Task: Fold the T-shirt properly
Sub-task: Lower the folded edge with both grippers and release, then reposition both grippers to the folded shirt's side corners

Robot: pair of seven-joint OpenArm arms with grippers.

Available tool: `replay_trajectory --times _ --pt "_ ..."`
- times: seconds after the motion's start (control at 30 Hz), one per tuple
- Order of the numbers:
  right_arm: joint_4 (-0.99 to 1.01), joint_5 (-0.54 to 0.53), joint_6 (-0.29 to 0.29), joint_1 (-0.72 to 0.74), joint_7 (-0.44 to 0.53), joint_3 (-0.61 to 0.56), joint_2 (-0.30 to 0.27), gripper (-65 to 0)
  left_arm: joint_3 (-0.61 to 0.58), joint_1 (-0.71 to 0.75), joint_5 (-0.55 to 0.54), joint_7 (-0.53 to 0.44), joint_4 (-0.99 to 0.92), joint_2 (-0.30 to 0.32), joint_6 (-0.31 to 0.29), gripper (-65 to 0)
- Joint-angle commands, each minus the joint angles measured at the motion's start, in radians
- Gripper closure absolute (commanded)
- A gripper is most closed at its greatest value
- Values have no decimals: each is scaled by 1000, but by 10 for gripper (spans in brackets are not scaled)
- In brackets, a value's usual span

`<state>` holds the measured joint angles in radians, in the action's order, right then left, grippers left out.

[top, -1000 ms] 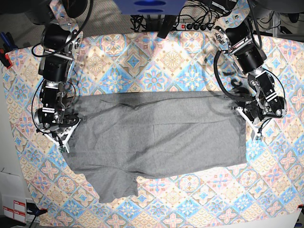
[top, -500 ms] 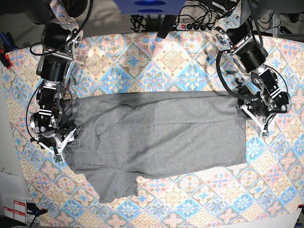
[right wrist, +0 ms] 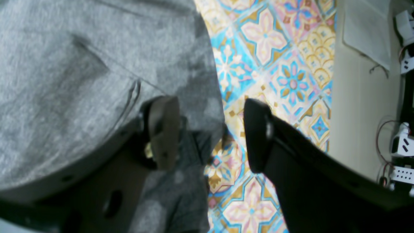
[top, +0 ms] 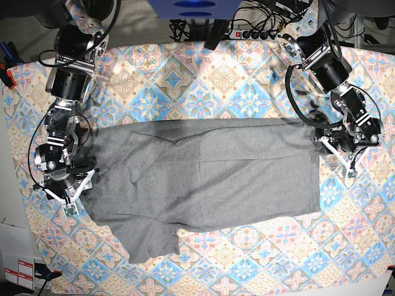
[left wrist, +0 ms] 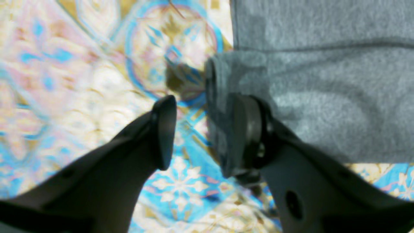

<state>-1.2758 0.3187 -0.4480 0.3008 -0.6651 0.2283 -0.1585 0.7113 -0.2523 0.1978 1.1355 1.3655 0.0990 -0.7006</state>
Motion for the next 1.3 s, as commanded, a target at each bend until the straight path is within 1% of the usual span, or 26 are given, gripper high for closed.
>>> replay_trajectory --times 0.0,0.1,0.13,0.23,0.3,0.33,0.4,0.5,0.57,0.6,0.67,0.77,0.8,0.87,0.93,1.1,1.17,1.27 --pt "-21 -3 4 28 29 3 -13 -321 1 -9 -14 -12 65 14 2 -283" --pt "-21 -3 4 11 51 3 -14 -322 1 21 -70 -8 159 14 2 -287" --pt "-21 -3 4 5 51 3 -14 -322 1 28 -88 -7 180 15 2 -298" --pt "-23 -3 4 1 49 3 -14 -322 0 58 -125 -5 216 15 2 -372" --pt "-23 -3 4 -1 41 4 -14 -322 0 95 -153 -5 226 15 2 -399" --pt "-23 -3 4 -1 37 18 -16 -323 0 113 -172 -5 236 15 2 -400" --pt "-23 -3 4 -1 -3 85 -14 -323 0 167 -215 -5 263 17 2 -397" --pt "-23 -6 -2 -1 -104 211 -14 -324 0 258 -275 -5 309 17 2 -399" --pt "-23 -6 -10 -1 -146 263 -14 -324 0 298 -311 -8 325 17 2 -399" --pt "-23 -6 -30 -1 -157 280 -14 -324 0 310 -327 -10 325 18 2 -399" --pt "-23 -8 -119 -2 -192 314 -14 -338 1 328 -358 -10 323 20 2 -399" --pt "-23 -10 -239 -2 -276 398 -10 -387 1 342 -370 -10 323 20 2 -399" --pt "-23 -10 -250 -2 -293 425 -2 -402 1 342 -370 -10 322 20 2 -399" --pt "-23 -8 -250 -1 -304 466 24 -431 1 342 -370 -10 322 20 2 -399" --pt "-21 -8 -250 -1 -302 487 30 -443 1 342 -370 -10 322 20 2 -399" --pt "-11 -8 -250 -1 -298 491 32 -443 1 341 -369 -10 322 21 2 -399" --pt "-11 -8 -250 -1 -296 491 46 -443 1 341 -373 -12 322 43 2 -399" --pt "-11 -8 -250 -1 -296 489 52 -443 1 325 -367 -12 317 54 2 -399"
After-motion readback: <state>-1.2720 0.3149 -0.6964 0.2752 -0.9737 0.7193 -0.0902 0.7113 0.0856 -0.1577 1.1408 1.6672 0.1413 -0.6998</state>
